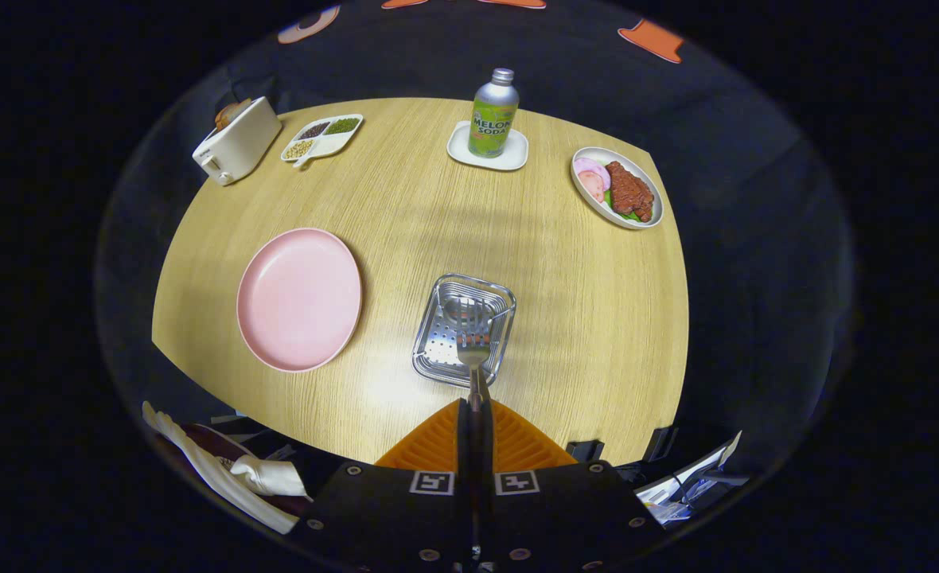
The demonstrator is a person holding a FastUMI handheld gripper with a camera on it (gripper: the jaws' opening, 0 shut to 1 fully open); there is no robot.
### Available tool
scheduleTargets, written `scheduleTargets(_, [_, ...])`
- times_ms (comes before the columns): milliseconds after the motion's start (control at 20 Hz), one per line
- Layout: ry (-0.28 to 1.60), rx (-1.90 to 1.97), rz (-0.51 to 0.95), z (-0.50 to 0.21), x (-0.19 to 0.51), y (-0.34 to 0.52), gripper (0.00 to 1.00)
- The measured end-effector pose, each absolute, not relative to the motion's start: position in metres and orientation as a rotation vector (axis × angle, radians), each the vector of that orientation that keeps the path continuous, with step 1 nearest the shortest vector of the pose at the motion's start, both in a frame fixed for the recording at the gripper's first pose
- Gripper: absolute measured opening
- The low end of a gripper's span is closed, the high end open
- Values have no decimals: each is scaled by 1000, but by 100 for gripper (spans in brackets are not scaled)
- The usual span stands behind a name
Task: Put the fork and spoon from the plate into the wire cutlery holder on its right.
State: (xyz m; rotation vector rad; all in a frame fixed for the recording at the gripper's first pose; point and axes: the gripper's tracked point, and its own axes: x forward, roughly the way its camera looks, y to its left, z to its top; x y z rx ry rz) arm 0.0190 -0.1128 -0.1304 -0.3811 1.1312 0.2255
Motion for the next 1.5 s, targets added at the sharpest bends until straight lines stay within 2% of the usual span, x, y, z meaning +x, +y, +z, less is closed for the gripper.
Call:
scheduleTargets(500, [1272,-506,258,-159,40,-105,5])
scheduleTargets(750, [1228,-463,297,-154,44,-92,12])
scheduleTargets(850, [1175,-418,302,-140,47,-89,29])
scheduleTargets(900, [1141,-395,299,-135,50,-87,52])
scheduleTargets(950, [1101,-380,297,-127,54,-85,65])
scheduleTargets(1000, [1064,-364,295,-119,56,-80,86])
scheduleTargets(1100, [974,-327,295,-100,63,-71,100])
scheduleTargets(1350, [712,-155,290,-30,90,-43,100])
scheduleTargets(1500, [533,-144,228,21,100,-53,99])
